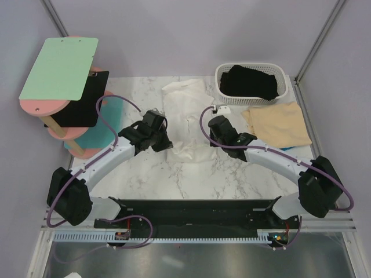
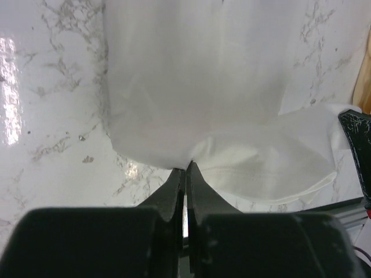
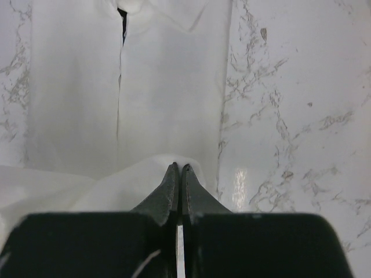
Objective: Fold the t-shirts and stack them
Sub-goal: Fold the folded rectangular tshirt in 1/3 of the way
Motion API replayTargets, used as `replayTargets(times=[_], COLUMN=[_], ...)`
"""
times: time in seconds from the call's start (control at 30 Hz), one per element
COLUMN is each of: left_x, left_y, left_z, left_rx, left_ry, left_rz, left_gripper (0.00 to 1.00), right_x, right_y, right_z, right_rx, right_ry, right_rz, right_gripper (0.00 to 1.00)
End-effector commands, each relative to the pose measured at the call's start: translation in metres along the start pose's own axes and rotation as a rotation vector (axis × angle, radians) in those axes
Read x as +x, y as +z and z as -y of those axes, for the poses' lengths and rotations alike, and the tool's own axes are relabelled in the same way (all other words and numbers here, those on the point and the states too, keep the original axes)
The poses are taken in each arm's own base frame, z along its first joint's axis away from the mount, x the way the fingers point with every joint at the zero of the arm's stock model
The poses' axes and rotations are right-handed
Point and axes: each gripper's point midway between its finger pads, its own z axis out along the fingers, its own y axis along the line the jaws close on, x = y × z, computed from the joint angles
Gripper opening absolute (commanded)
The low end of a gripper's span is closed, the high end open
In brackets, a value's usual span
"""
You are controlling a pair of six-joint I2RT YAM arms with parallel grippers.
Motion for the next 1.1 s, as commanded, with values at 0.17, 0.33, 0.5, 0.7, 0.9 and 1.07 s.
replayTargets(times=[0.17, 0.33, 0.5, 0.7, 0.9, 1.07], left_x=[-0.048, -0.062, -0.094, -0.125, -0.09, -0.041], left_y=[0.033, 0.06, 0.075, 0.045, 0.034, 0.049], left_z=[0.007, 0.005, 0.003, 0.011, -0.006, -0.032], left_rx=[0.014, 0.011, 0.02, 0.041, 0.058, 0.063], left_ry=[0.047, 0.032, 0.015, 0.049, 0.042, -0.012], left_rz=[0.008, -0.027, -0.018, 0.085, 0.044, -0.029], left_gripper=[0.02, 0.02, 0.26, 1.0, 0.98, 0.84], right_x=[-0.049, -0.049, -0.086, -0.13, -0.096, -0.029], right_y=[0.058, 0.097, 0.115, 0.079, 0.06, 0.065], right_z=[-0.007, 0.006, 0.025, 0.036, 0.051, 0.045], right_rx=[-0.011, 0.025, 0.129, 0.119, 0.12, 0.038], right_ry=[-0.01, -0.004, 0.023, 0.075, 0.098, 0.146], right_rz=[0.062, 0.027, 0.164, 0.321, 0.225, 0.014], right_gripper=[0.0, 0.0, 0.13, 0.98, 0.98, 0.91])
